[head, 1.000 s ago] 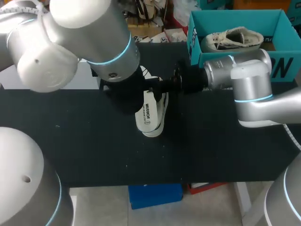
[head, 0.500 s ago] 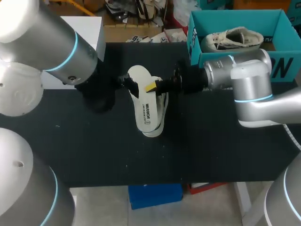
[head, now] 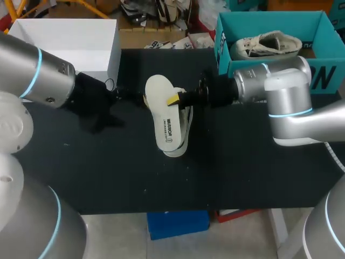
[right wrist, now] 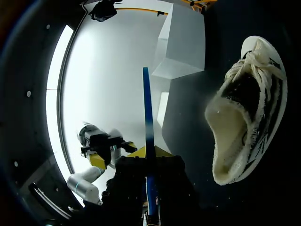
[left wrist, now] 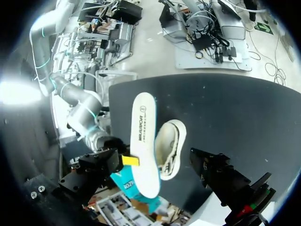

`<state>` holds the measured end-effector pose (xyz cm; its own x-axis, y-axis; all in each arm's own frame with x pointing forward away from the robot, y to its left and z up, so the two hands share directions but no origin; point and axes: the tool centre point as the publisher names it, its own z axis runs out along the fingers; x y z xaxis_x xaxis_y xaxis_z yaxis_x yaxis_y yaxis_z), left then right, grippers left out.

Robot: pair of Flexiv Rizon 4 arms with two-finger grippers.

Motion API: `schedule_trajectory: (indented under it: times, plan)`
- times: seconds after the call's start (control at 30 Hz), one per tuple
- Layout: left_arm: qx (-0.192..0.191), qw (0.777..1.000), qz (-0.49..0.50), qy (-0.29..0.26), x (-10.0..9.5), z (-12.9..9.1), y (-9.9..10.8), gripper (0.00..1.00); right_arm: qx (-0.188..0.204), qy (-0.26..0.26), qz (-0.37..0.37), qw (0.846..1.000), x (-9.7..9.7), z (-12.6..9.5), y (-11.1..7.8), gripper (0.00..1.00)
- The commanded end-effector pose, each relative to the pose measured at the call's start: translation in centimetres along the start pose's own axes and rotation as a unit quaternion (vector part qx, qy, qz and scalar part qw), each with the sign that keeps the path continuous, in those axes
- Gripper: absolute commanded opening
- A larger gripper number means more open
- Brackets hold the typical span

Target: Take the shoe out of the shoebox, open the shoe tongue, remove and reinsert the insole, then place the shoe into the shoebox

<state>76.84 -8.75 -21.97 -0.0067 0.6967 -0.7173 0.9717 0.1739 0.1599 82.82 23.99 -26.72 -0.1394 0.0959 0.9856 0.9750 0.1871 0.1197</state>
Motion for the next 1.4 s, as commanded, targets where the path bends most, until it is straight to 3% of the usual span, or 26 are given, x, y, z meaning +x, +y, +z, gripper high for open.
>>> schedule_trajectory:
  times: [0.03, 0.1, 0.33, 0.67, 0.9, 1.1, 1.4]
  plan:
    - [-0.004, 0.99, 0.002, -0.144, 0.6, 0.0, -0.4, 1.0, 0.0, -0.001, 0.001, 1.0, 0.1, 0.0, 0.0, 0.0]
    - [-0.004, 0.99, 0.002, -0.144, 0.6, 0.0, -0.4, 1.0, 0.0, -0.001, 0.001, 1.0, 0.1, 0.0, 0.0, 0.0]
    - [-0.009, 0.966, -0.041, -0.255, 0.9, 1.6, -0.2, 1.0, 0.0, -0.001, 0.001, 1.0, 0.1, 0.0, 0.0, 0.0]
    - [-0.022, 0.946, -0.072, -0.314, 1.5, 3.1, 1.5, 1.0, 0.0, -0.001, 0.001, 1.0, 0.1, 0.0, 0.0, 0.0]
    - [-0.02, 0.937, -0.085, -0.338, 1.6, 4.2, 2.8, 1.0, 0.0, -0.001, 0.001, 1.0, 0.1, 0.0, 0.0, 0.0]
    - [-0.044, 0.933, -0.08, -0.349, 1.5, 5.2, 3.6, 1.0, 0.0, -0.001, 0.001, 1.0, 0.1, 0.0, 0.0, 0.0]
    - [-0.055, 0.932, -0.064, -0.351, 0.8, 6.9, 3.9, 1.0, 0.0, -0.001, 0.001, 1.0, 0.1, 0.0, 0.0, 0.0]
